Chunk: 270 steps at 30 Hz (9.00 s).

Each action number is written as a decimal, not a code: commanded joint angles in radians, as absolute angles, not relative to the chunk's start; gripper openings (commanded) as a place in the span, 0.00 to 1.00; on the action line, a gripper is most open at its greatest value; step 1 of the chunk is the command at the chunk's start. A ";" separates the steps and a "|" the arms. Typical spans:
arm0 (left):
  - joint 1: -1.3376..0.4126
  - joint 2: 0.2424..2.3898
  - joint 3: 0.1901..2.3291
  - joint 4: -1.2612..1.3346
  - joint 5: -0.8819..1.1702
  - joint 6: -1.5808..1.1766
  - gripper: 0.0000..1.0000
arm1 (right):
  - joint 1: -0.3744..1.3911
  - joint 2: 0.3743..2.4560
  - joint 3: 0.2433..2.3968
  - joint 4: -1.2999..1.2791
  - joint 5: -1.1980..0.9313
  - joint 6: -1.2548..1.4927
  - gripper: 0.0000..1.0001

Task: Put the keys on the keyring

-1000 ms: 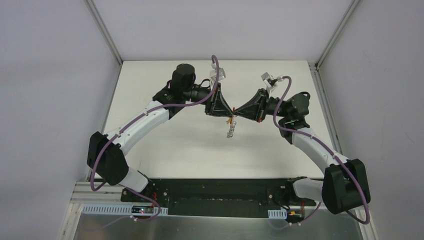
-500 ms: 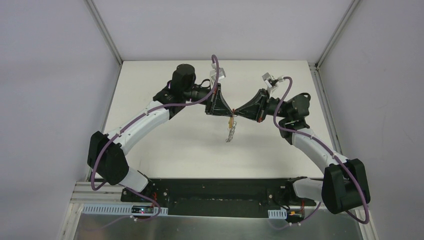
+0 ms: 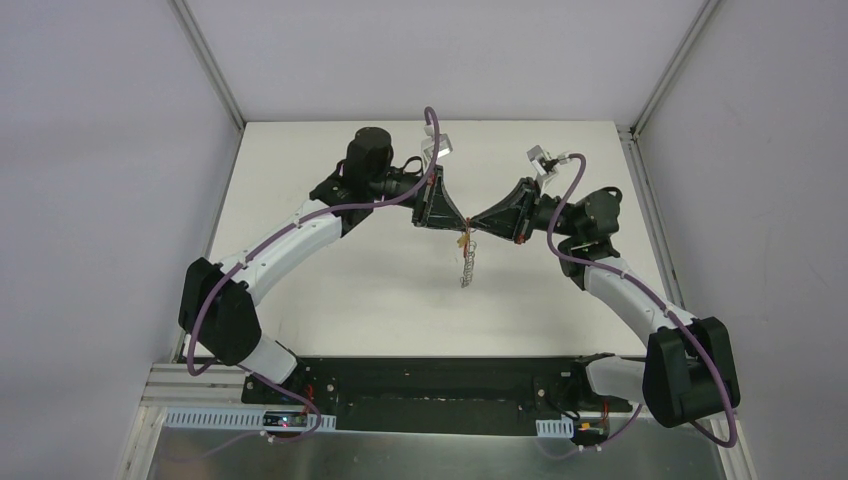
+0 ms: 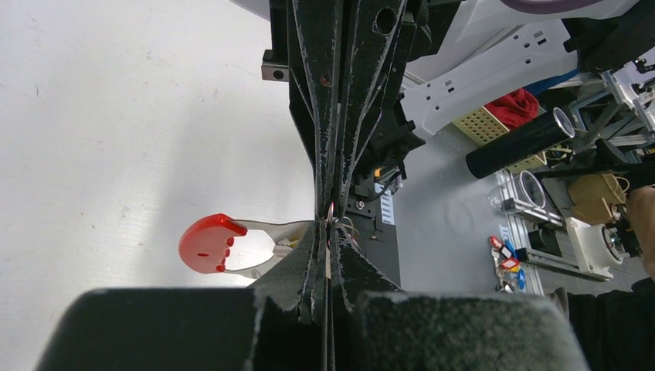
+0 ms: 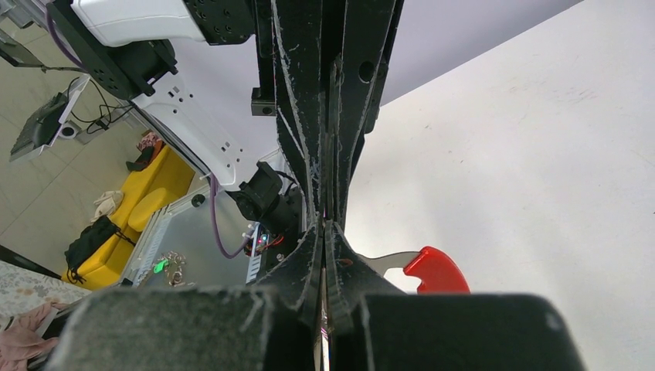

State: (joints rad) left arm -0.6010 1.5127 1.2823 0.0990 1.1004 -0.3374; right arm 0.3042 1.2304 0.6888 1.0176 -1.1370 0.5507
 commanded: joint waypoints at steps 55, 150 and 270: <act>-0.761 1.697 1.794 -0.873 0.830 0.157 0.00 | 0.399 1.155 0.755 0.529 -1.262 0.080 0.09; -0.721 1.621 1.631 -0.594 0.936 0.162 0.32 | 0.325 1.103 0.717 0.566 -1.263 0.095 0.00; -0.666 1.523 1.513 -0.314 0.921 -0.060 0.41 | 0.297 1.163 0.684 1.058 -1.153 0.568 0.00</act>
State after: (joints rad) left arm -0.6849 1.6352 1.6066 -0.6880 0.8650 0.0784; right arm 0.3134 1.1709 0.6586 0.8280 -1.2060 0.4114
